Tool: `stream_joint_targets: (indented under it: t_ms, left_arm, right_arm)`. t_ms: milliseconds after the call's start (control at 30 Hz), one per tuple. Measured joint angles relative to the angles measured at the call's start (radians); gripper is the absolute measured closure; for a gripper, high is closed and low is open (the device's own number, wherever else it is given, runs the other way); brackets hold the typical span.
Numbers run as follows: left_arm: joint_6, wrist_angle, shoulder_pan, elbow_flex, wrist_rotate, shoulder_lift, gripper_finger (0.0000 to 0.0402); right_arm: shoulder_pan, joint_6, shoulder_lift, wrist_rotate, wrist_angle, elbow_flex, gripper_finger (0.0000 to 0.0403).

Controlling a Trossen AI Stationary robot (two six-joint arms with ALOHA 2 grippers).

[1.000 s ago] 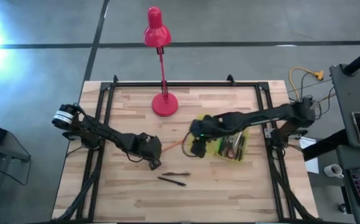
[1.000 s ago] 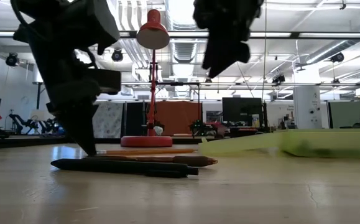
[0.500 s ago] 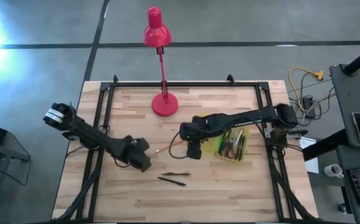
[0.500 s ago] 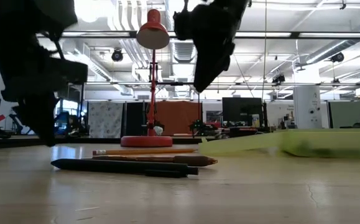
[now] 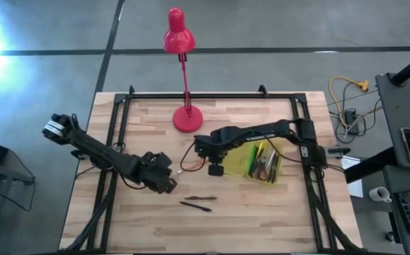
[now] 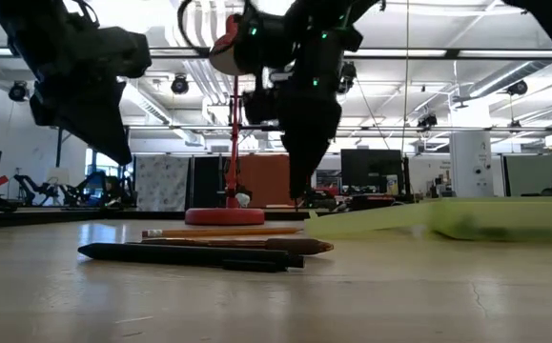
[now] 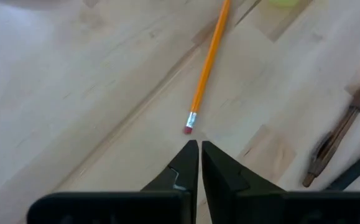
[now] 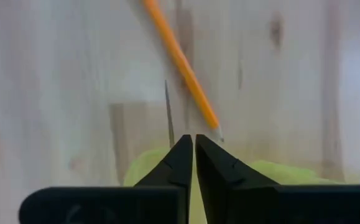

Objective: Pick & place school supplies into a supply box
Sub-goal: Put the orange pencil into the yellow supply box

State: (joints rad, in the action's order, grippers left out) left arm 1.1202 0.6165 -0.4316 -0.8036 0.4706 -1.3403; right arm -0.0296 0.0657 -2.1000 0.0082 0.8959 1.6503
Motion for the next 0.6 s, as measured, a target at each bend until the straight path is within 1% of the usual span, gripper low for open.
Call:
stream_joint_targets:
  t_ms: [133, 267, 467, 600]
  left_arm:
    - [0.007, -0.003, 0.0, 0.0, 0.0, 0.002, 0.0397]
    - [0.019, -0.007, -0.001, 0.0, 0.001, 0.003, 0.0397]
    - [0.019, -0.014, -0.002, 0.0, 0.001, 0.004, 0.0397]
    - [0.019, -0.014, -0.007, 0.0, 0.006, 0.004, 0.0397]
  right_arm:
    - [-0.004, -0.044, -0.059, 0.021, 0.024, 0.054, 0.0391]
    - [-0.008, -0.091, -0.068, 0.021, 0.006, 0.084, 0.0391]
    - [-0.016, -0.213, -0.072, 0.021, 0.01, 0.07, 0.0391]
    - [-0.014, -0.251, -0.075, 0.02, 0.017, 0.05, 0.0391]
